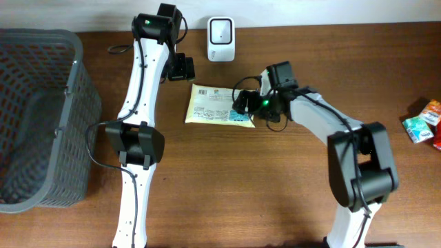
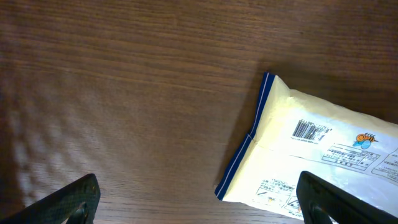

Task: Scan the item barcode
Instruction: 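Grasp the cream bag with the right gripper, then raise the cream bag to the scanner window with the right gripper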

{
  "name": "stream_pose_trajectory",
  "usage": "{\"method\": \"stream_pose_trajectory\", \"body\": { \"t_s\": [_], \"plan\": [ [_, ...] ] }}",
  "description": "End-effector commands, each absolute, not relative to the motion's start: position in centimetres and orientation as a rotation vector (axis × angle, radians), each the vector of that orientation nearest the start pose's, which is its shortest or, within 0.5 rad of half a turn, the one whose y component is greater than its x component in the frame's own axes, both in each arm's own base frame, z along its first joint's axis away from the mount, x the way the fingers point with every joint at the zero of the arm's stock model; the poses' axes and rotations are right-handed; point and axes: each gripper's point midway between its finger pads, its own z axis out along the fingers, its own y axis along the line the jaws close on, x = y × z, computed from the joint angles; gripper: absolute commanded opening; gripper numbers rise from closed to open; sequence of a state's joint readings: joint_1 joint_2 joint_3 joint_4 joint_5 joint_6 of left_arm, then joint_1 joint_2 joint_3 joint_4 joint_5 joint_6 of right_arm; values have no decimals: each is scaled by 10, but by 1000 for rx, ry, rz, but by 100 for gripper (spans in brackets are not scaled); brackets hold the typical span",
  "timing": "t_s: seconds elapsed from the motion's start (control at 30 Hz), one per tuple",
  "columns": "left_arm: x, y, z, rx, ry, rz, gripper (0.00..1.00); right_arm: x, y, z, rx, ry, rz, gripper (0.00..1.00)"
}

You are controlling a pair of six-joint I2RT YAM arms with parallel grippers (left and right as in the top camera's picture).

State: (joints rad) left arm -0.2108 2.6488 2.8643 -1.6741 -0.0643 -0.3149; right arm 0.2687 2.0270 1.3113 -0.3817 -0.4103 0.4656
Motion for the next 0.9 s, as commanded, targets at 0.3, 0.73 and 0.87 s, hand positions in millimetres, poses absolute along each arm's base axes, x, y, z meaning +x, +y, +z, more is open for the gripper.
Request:
{"method": "stream_pose_trajectory", "body": {
  "t_s": [0.3,0.73,0.87],
  "plan": [
    [498,-92,95,-177,3029,75,99,474,74,141,176,2693,-146,4],
    [498,-92,95,-176,3029,75,99,450,134,135,69,2760,-341,4],
    [498,-92,95,-176,3029,75,99,437,250,134,-132,2788,232,65]
  ]
}}
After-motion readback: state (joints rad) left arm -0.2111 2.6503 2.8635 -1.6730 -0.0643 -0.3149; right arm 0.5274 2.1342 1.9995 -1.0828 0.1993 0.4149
